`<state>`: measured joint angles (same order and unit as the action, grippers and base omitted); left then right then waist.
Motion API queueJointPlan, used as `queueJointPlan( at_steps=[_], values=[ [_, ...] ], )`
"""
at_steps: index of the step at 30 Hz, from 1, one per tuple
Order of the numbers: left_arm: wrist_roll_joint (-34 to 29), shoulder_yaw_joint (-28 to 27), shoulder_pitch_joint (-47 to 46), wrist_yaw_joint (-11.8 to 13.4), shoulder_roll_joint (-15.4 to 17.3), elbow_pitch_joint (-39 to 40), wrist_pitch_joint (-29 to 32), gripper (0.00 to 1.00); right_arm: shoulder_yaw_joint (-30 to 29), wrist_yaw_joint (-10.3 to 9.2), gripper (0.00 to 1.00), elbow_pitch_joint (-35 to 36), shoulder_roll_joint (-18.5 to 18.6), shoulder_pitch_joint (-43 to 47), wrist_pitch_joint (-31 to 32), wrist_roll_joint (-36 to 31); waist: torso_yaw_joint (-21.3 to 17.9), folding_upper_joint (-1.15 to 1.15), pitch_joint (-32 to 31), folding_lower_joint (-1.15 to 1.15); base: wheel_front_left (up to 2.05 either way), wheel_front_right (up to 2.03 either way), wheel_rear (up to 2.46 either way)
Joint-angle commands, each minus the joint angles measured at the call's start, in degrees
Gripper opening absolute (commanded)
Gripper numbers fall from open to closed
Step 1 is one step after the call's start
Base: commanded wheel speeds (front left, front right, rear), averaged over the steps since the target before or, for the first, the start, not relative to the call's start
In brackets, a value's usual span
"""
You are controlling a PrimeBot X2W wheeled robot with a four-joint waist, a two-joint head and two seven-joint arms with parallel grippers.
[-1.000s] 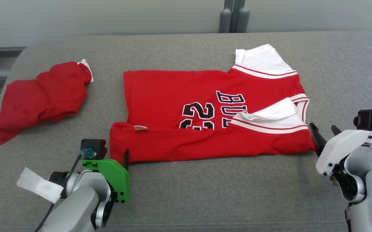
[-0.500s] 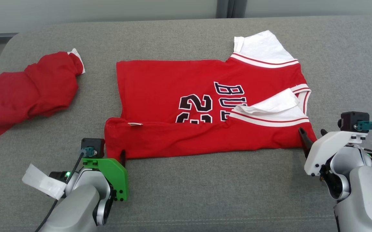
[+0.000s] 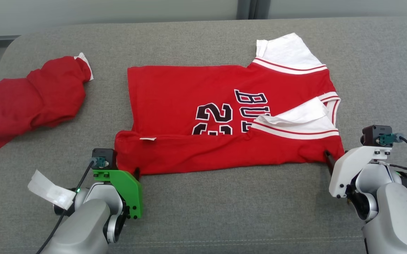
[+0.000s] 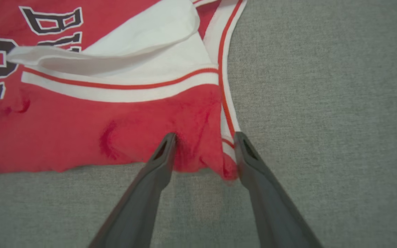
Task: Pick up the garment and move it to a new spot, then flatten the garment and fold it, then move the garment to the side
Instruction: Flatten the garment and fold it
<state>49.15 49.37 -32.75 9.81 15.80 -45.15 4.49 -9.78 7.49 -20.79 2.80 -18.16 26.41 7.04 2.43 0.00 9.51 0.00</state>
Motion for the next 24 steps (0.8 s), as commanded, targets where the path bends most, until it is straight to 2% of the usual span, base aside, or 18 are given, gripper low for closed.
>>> queueJointPlan(
  at_steps=[1,2,13,21,24],
  values=[
    [0.2,0.7,0.6,-0.6,-0.3,-0.9,1.2,0.0,0.4,0.0,0.08,-0.2,0.2,0.2,0.5,-0.6,-0.1,0.0,0.0,0.0,0.0,0.0,0.0],
    [0.4,0.8,0.7,-0.8,-0.4,-1.0,1.4,0.0,0.5,0.0,0.0,-0.2,0.2,0.3,0.6,-0.6,-0.2,0.0,0.0,0.0,0.0,0.0,0.0],
    [2.4,0.2,3.2,-2.1,0.9,-0.2,1.9,0.0,0.3,-0.01,0.0,2.7,0.2,3.6,4.6,-1.0,-0.4,0.0,-2.1,0.0,0.0,0.0,0.0],
    [4.8,-0.8,8.1,-1.4,4.1,4.4,3.5,0.0,0.2,-0.01,0.0,10.4,0.2,9.7,11.7,2.0,-0.8,0.0,-5.4,0.0,0.0,0.0,0.0],
    [5.5,-1.0,10.7,-0.3,5.5,7.2,4.1,0.0,0.0,-0.01,0.0,13.6,0.2,12.7,14.1,2.8,-0.9,0.0,-6.7,0.0,0.0,0.0,0.0]
  ],
)
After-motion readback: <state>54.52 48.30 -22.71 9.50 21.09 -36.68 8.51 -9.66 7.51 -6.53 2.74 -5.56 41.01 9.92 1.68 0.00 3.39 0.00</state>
